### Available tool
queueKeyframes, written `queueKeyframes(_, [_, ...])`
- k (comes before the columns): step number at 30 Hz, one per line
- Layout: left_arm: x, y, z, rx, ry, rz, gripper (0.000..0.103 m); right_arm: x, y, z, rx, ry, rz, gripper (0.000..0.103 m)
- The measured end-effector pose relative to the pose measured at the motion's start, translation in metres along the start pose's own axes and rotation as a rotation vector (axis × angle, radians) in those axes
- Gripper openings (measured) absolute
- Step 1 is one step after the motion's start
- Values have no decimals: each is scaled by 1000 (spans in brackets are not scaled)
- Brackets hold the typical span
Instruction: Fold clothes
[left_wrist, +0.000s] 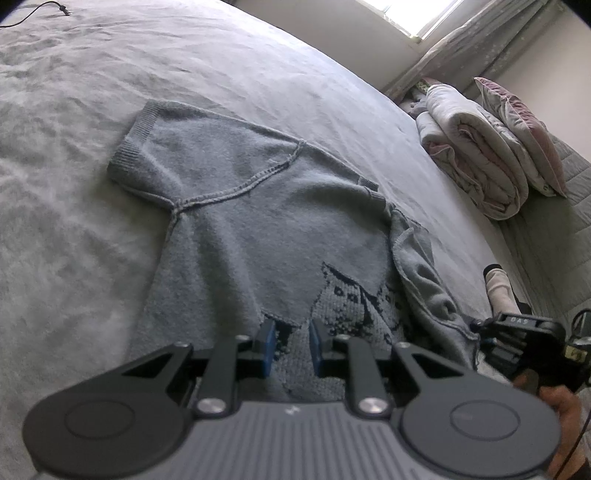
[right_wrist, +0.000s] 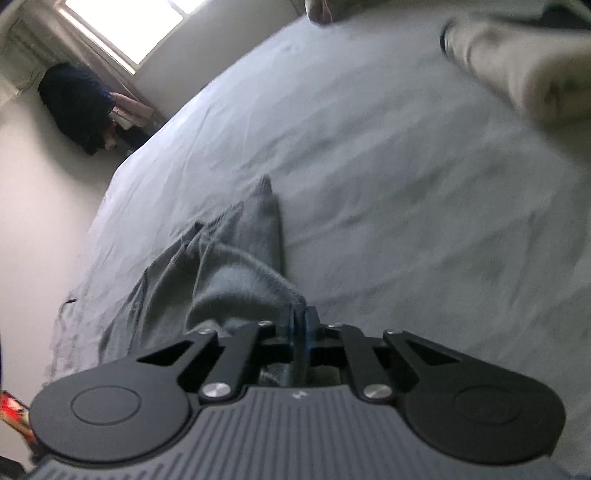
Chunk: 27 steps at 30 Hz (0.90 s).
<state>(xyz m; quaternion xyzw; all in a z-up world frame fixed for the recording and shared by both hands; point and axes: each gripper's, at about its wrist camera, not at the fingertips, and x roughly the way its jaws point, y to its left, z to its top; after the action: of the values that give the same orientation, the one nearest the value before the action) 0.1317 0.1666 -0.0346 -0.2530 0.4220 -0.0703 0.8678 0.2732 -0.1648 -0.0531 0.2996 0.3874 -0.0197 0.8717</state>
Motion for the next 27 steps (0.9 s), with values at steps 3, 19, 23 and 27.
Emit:
queueKeyframes(3, [0, 1, 0, 3, 0, 3, 19, -9, 6, 8, -53, -45, -57, 7])
queueKeyframes(19, [3, 1, 0, 6, 5, 7, 19, -25, -8, 78, -360, -290, -623, 6])
queueKeyframes(23, [4, 1, 0, 6, 7, 8, 19, -11, -19, 78, -356, -263, -667, 6])
queueKeyframes(27, [4, 2, 0, 5, 10, 9, 19, -11, -28, 74, -301, -236, -617, 13])
